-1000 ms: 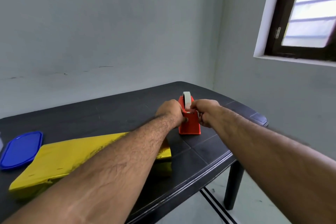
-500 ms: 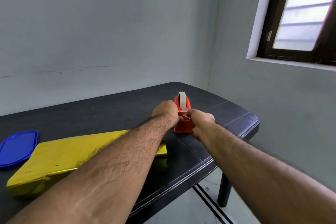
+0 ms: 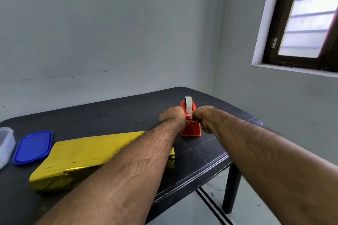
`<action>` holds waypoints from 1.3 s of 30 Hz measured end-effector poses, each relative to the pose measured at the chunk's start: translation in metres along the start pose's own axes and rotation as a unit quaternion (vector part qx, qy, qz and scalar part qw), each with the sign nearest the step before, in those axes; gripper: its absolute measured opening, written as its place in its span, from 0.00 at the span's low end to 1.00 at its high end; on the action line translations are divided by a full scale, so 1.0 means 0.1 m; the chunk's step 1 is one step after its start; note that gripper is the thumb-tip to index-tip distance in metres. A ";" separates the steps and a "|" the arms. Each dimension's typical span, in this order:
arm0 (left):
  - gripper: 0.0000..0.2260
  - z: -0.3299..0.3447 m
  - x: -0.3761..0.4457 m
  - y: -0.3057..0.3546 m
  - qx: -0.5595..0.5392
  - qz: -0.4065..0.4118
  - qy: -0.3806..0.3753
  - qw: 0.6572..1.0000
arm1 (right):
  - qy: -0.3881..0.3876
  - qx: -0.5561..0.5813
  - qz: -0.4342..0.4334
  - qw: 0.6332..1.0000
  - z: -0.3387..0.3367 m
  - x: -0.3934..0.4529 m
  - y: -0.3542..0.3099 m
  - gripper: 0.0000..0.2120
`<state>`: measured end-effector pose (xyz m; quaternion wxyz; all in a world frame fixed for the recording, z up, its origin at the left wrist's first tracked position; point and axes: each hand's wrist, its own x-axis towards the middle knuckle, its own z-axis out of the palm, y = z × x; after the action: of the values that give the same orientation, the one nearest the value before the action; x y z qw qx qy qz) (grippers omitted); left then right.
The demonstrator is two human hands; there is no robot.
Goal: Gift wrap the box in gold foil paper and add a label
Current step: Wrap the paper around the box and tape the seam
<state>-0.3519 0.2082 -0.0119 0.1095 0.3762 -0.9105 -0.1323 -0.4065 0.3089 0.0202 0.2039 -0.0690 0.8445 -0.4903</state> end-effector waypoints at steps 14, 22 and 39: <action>0.14 -0.60 -0.41 -0.41 -0.554 0.006 -0.036 0.832 | -0.089 0.376 -0.074 0.920 0.10 -0.37 0.00 0.05; 0.12 -1.25 -0.95 -1.00 -0.652 0.120 -0.039 0.748 | -0.227 0.468 -0.105 0.847 0.44 -1.15 -0.37 0.07; 0.02 -1.91 -1.86 -2.32 -0.600 0.019 0.108 0.793 | -0.196 0.314 -0.275 0.887 1.38 -2.35 -0.48 0.08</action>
<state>-0.0138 0.1525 0.0743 0.4132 0.2299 -0.6374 -0.6083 -0.1408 0.2487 0.0664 0.2328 -0.3257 0.5368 -0.7426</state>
